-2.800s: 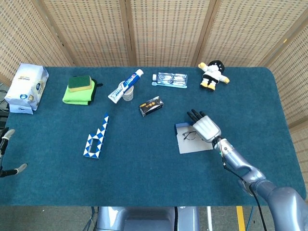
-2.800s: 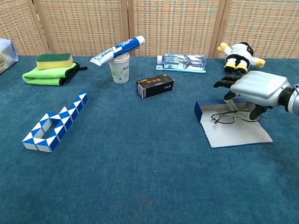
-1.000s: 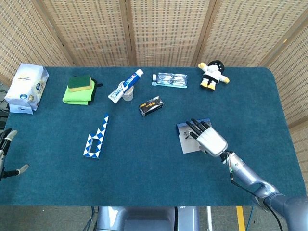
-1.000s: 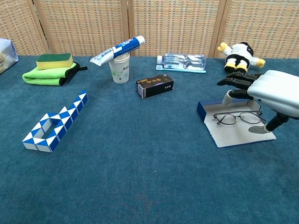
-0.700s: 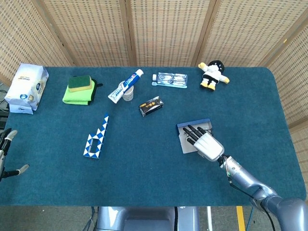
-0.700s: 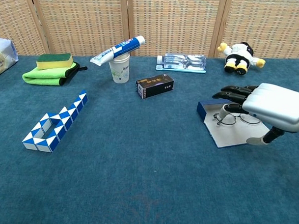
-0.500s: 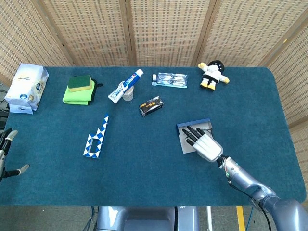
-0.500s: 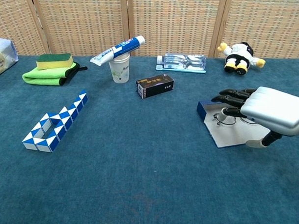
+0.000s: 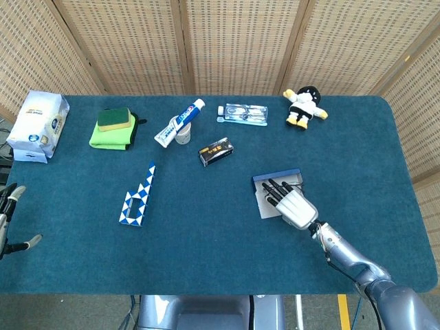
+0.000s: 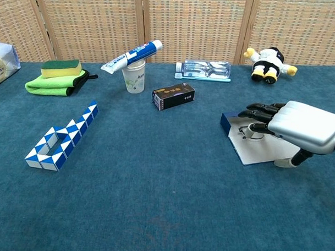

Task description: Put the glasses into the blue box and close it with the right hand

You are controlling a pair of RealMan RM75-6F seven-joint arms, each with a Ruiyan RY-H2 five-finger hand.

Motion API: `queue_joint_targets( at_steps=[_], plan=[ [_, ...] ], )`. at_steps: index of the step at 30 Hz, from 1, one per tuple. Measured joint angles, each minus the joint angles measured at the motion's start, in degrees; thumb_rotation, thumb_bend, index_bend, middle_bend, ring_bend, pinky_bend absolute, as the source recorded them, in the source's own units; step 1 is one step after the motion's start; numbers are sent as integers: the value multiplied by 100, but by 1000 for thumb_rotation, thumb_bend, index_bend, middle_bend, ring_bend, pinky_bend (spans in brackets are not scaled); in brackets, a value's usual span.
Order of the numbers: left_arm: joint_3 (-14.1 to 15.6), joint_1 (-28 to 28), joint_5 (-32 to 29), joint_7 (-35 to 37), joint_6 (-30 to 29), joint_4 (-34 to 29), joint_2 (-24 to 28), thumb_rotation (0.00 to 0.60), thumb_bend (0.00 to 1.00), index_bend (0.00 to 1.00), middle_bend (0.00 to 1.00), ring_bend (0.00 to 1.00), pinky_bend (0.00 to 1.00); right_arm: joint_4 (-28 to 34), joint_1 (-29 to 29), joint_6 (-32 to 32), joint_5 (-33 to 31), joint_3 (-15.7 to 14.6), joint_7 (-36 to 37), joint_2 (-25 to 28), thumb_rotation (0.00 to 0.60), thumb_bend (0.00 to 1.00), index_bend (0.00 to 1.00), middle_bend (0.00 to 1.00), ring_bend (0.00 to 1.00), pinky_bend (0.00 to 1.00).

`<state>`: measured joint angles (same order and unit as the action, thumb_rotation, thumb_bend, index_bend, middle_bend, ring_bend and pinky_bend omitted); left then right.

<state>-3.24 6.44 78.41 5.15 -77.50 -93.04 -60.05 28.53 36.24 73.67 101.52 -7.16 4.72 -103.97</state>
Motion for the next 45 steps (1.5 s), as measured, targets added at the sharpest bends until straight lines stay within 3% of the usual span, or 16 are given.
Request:
queue_joint_targets(
  at_steps=[13, 23, 37, 45],
  plan=[
    [-3, 8, -17, -8, 18, 6, -5, 600, 0, 0, 0, 0, 0, -217, -8, -51, -37, -13, 93, -110, 600, 260, 273, 95, 17, 250],
    [-6, 7, -24, 10, 22, 10, -4, 600, 0, 0, 0, 0, 0, -450, 19, -45, -182, 134, 137, -300, 600, 437, 300, 120, 43, 250],
    [-7, 9, -35, 12, 32, 12, -3, 600, 0, 0, 0, 0, 0, -457, 175, -125, -393, 351, 213, -326, 600, 452, 311, 125, 48, 250],
    [-9, 14, -41, 16, 44, 15, -2, 600, 0, 0, 0, 0, 0, -495, 234, -361, -465, 372, 153, -383, 600, 493, 459, 138, 51, 250]
  ],
)
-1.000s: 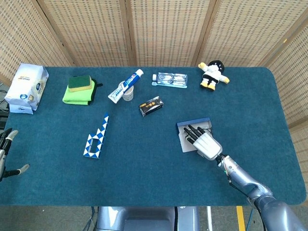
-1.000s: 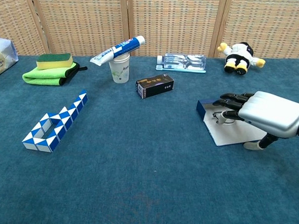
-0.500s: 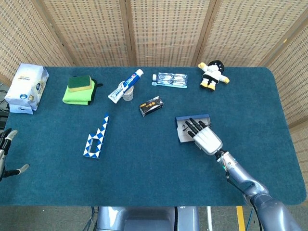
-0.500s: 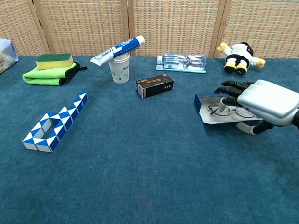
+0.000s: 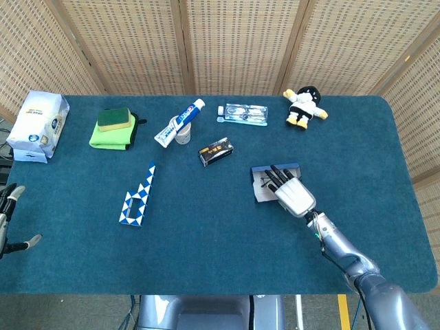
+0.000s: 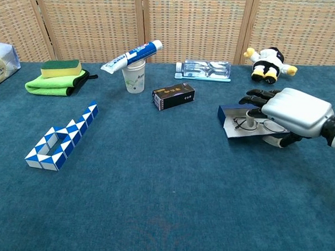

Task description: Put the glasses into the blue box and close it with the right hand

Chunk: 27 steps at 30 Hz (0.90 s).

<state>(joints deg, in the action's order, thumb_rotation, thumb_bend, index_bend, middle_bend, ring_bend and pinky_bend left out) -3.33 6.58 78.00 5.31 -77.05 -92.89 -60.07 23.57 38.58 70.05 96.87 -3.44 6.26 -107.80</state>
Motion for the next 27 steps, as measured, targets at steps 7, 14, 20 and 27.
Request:
queue_joint_targets(
  at_steps=[7, 14, 20, 27],
  plan=[
    [-3, -4, 0, 33, -6, -2, 13, 600, 0, 0, 0, 0, 0, -106, 19, -109, -101, 70, -13, -32, 600, 638, 606, 159, 56, 250],
    [5, 1, 15, 44, 8, -5, 20, 600, 0, 0, 0, 0, 0, -180, 4, -91, -95, 39, 24, 11, 600, 646, 633, 170, 57, 250],
    [6, 0, 17, 43, 7, -15, 26, 600, 0, 0, 0, 0, 0, -54, -34, 281, 44, -58, -22, 169, 600, 646, 637, 181, 57, 250],
    [7, 2, 21, 62, 12, -6, 32, 600, 0, 0, 0, 0, 0, 461, -148, 1004, 319, -236, -293, 635, 600, 646, 640, 187, 57, 250]
  ],
)
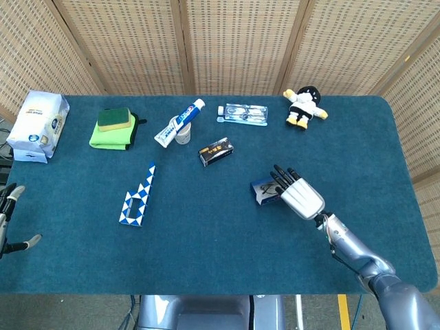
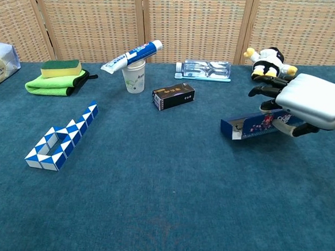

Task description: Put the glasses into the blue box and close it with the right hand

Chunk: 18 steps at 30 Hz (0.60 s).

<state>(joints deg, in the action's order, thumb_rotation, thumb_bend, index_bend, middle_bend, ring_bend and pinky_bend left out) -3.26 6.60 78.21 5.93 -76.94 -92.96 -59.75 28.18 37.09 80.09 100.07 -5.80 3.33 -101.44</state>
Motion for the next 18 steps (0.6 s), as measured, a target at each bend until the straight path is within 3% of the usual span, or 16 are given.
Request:
queue_joint_targets(
  at_steps=[18],
  plan=[
    [-1, 7, -14, -7, 14, -1, -8, 600, 0, 0, 0, 0, 0, 1363, -276, 498, 621, -421, -1239, 1021, 600, 646, 648, 210, 68, 250]
  ],
)
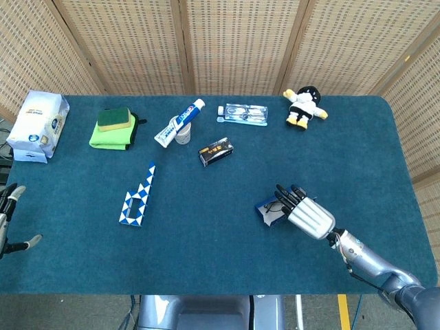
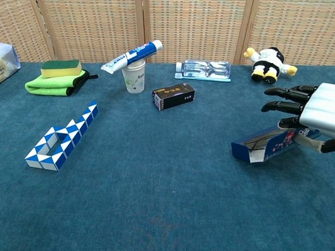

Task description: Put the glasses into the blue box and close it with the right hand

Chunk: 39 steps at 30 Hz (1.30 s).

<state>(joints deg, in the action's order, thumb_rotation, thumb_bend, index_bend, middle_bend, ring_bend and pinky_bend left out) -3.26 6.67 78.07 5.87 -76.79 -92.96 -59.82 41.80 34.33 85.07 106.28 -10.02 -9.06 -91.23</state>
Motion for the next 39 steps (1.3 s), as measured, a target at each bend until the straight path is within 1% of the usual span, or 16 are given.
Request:
queue_joint_targets(
  at_steps=[4, 7, 9, 13, 15, 18, 23, 28, 39],
  plan=[
    [-2, 7, -1, -3, 9, 6, -4, 600, 0, 0, 0, 0, 0, -44, -31, 311, 184, 2, -532, 73, 600, 647, 649, 226, 81, 250],
    [7, 7, 19, -15, 6, 4, -8, 600, 0, 0, 0, 0, 0, -336, -67, 575, 338, 12, -997, 38, 600, 646, 650, 234, 83, 250],
    [11, 5, 29, -28, -6, -1, -12, 600, 0, 0, 0, 0, 0, -644, -101, 760, 433, 18, -1209, -40, 600, 646, 651, 241, 88, 250],
    [16, 8, 32, -67, -6, -18, -20, 600, 0, 0, 0, 0, 0, -1208, -180, 1206, 567, 27, -1344, -258, 600, 646, 652, 244, 92, 250],
    [21, 7, 39, -72, -7, -28, -20, 600, 0, 0, 0, 0, 0, -1411, -207, 1269, 602, 31, -1339, -367, 600, 646, 652, 243, 92, 250],
    [18, 3, 33, -65, -13, -28, -16, 600, 0, 0, 0, 0, 0, -1530, -231, 1269, 610, 26, -1265, -450, 600, 646, 652, 243, 92, 250],
    [20, 4, 41, -42, -12, -22, -7, 600, 0, 0, 0, 0, 0, -1503, -256, 1036, 509, 26, -988, -463, 600, 646, 652, 243, 91, 250],
    [19, 5, 42, -15, -8, -10, 0, 600, 0, 0, 0, 0, 0, -1164, -272, 587, 323, 40, -572, -339, 600, 646, 653, 243, 92, 250],
    [27, 20, 26, -83, 24, -26, -14, 600, 0, 0, 0, 0, 0, -547, -180, -52, 297, -103, -356, -30, 600, 641, 653, 226, 91, 250]
  ],
)
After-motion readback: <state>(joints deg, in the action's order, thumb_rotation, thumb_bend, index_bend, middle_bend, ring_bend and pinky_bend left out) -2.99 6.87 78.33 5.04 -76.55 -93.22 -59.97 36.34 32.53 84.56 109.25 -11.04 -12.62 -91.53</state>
